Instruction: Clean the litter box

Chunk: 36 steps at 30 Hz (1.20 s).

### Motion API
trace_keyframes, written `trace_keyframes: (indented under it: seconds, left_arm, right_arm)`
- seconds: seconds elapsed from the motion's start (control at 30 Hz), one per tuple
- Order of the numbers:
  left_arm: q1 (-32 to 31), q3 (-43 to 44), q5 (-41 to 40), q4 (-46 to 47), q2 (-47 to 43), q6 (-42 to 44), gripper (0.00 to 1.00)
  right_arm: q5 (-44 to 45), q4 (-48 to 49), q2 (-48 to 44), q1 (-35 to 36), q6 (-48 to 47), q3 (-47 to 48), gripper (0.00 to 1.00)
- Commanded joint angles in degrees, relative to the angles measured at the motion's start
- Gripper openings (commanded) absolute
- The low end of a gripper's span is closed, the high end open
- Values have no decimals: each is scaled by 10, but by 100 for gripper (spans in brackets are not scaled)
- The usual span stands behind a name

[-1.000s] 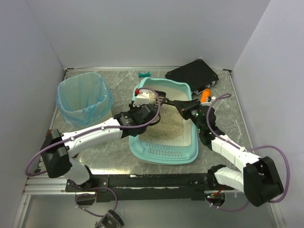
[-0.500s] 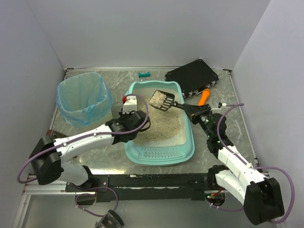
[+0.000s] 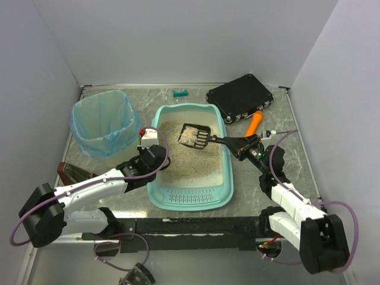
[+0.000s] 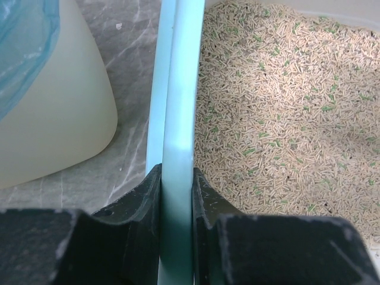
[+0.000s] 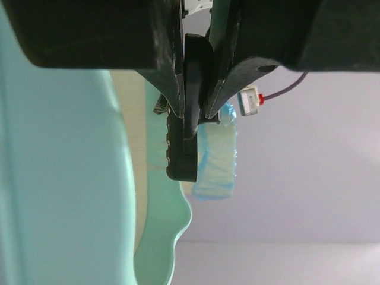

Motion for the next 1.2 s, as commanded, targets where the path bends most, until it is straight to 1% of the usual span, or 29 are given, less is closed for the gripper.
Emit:
trace_keyframes:
  seconds: [0.0, 0.1, 0.13, 0.23, 0.33, 0.4, 0.43, 0.47, 0.53, 0.57, 0.6, 0.63, 0.67, 0.7, 0.73, 0.77, 0.8, 0.83, 0.87, 0.9, 0.93, 0.97, 1.0, 1.03, 1.07, 1.1, 1.13, 1.17]
  left_arm:
    - [18, 21, 34, 191, -22, -17, 1]
    - [28, 14, 50, 216, -19, 8, 1]
    - [30, 13, 64, 220, -21, 14, 1]
    - [44, -8, 81, 260, -35, 30, 1]
    - [50, -13, 95, 255, -45, 18, 1]
    - [50, -7, 94, 238, -49, 9, 1]
    - [50, -5, 87, 233, -50, 5, 1]
    - [50, -3, 81, 228, -49, 4, 1]
    - [50, 9, 73, 204, -46, 1, 12]
    - [50, 13, 72, 196, -39, -1, 17]
    - [50, 19, 71, 178, -35, -4, 30]
    - [50, 33, 72, 169, -32, -7, 35]
    - [50, 39, 75, 161, -23, -11, 36]
    - [50, 43, 80, 151, -20, -11, 42]
    - [50, 50, 80, 146, -16, -12, 46]
    - [50, 54, 82, 142, -15, -11, 51]
    - [50, 56, 81, 139, -15, -10, 61]
    - [50, 59, 82, 131, -17, -9, 66]
    - [50, 60, 81, 128, -19, -4, 69]
    - [50, 63, 86, 122, -24, -5, 78]
    - [50, 62, 87, 111, -34, -6, 84]
    - [50, 61, 92, 109, -40, -3, 88]
    - [50, 57, 97, 108, -48, -2, 98]
    - [50, 56, 96, 105, -60, -2, 99]
    - [50, 56, 96, 104, -66, -1, 99]
    - [50, 56, 94, 89, -70, -1, 99]
    - [50, 59, 94, 84, -75, -1, 99]
    - [51, 62, 95, 65, -75, -3, 97]
  right_arm:
    - [-59, 180, 65, -5, 77, 5, 0]
    - [-87, 215, 102, -9, 91, 4, 0]
    - [-78, 219, 107, -7, 91, 0, 0]
    - [-54, 213, 123, 3, 67, 16, 0]
    - [-51, 191, 107, -3, 52, 31, 0]
    - [-38, 135, 71, -21, 29, 21, 0]
    - [-24, 86, 50, -25, 17, 19, 0]
    - [4, 64, 44, -20, -3, 25, 0]
    - [-6, 65, 45, -6, -23, 40, 0]
    - [-23, 83, 45, -6, -21, 41, 0]
    - [-20, 86, 40, -13, -13, 34, 0]
    - [-11, 86, 19, -25, -2, 24, 0]
    - [29, 61, 6, -35, -2, 4, 0]
    - [40, 38, -5, -35, -7, 3, 0]
    - [36, 20, -6, -28, -36, 12, 0]
    - [24, 8, 0, -15, -51, 42, 0]
    - [-9, -8, 7, -15, -56, 52, 0]
    - [-16, -3, 12, -15, -38, 53, 0]
    - [-9, 9, 8, -25, -26, 32, 0]
    - [16, 12, 3, -29, -18, 21, 0]
    - [25, 0, -4, -29, -23, 18, 0]
    - [19, -12, 0, -28, -35, 37, 0]
    - [-24, -27, 22, -21, -51, 54, 0]
    - [-47, -27, 36, -20, -63, 81, 0]
    - [-62, -23, 45, -20, -53, 82, 0]
    - [-67, -8, 53, -34, -41, 73, 0]
    - [-59, 26, 56, -42, -25, 48, 0]
    - [-55, 32, 60, -46, -22, 44, 0]
